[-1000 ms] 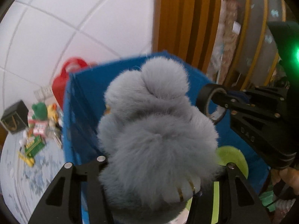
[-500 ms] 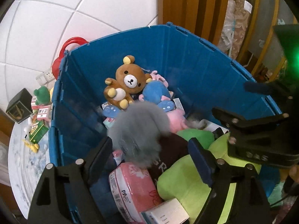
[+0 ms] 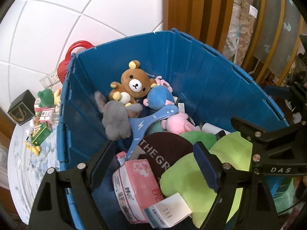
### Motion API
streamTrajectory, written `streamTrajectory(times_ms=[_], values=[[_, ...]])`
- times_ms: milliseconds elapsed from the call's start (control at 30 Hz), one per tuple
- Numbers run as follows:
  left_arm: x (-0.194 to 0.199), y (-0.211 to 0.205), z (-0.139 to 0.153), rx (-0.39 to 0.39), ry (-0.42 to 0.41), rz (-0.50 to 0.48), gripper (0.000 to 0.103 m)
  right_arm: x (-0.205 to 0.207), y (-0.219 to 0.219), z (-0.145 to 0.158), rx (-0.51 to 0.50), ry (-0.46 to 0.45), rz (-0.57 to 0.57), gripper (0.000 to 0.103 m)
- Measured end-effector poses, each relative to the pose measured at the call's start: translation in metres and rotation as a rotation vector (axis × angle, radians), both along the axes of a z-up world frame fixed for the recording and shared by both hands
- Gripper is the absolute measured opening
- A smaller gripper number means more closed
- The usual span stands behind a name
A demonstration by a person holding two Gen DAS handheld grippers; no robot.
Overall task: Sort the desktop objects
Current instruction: 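Open both tools to drop the plush and tape roll into the crate, then move both open tools back over the table pile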
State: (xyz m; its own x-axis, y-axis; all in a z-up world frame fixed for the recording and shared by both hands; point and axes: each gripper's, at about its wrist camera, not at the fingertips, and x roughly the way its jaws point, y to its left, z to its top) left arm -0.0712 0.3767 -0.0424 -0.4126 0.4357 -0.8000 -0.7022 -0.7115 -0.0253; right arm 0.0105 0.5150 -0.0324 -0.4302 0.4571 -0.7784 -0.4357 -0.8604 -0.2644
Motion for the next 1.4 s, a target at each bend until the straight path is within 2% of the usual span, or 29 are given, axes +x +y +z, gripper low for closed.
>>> streamTrajectory(times_ms=[300, 433, 667, 833, 1133, 1400], values=[[0.003, -0.032, 0.019, 0.038, 0.051, 0.021, 0.084, 0.0, -0.022, 0.006, 0.026, -0.004, 0.015, 0.103], [0.003, -0.057, 0.029, 0.08, 0.073, 0.026, 0.084, 0.001, -0.036, 0.007, 0.042, -0.007, 0.009, 0.103], [-0.005, -0.129, 0.047, 0.157, 0.127, 0.039, 0.084, -0.002, -0.097, 0.019, 0.115, -0.006, 0.002, 0.103], [-0.024, -0.198, 0.043, 0.172, 0.139, 0.063, 0.084, -0.017, -0.156, 0.025, 0.145, 0.016, -0.001, 0.103], [-0.085, -0.347, 0.01, 0.159, 0.107, 0.177, 0.088, -0.085, -0.256, 0.022, 0.086, 0.08, 0.017, 0.103], [-0.143, -0.413, -0.017, 0.128, 0.078, 0.307, 0.088, -0.165, -0.307, 0.004, 0.009, 0.1, 0.132, 0.103]])
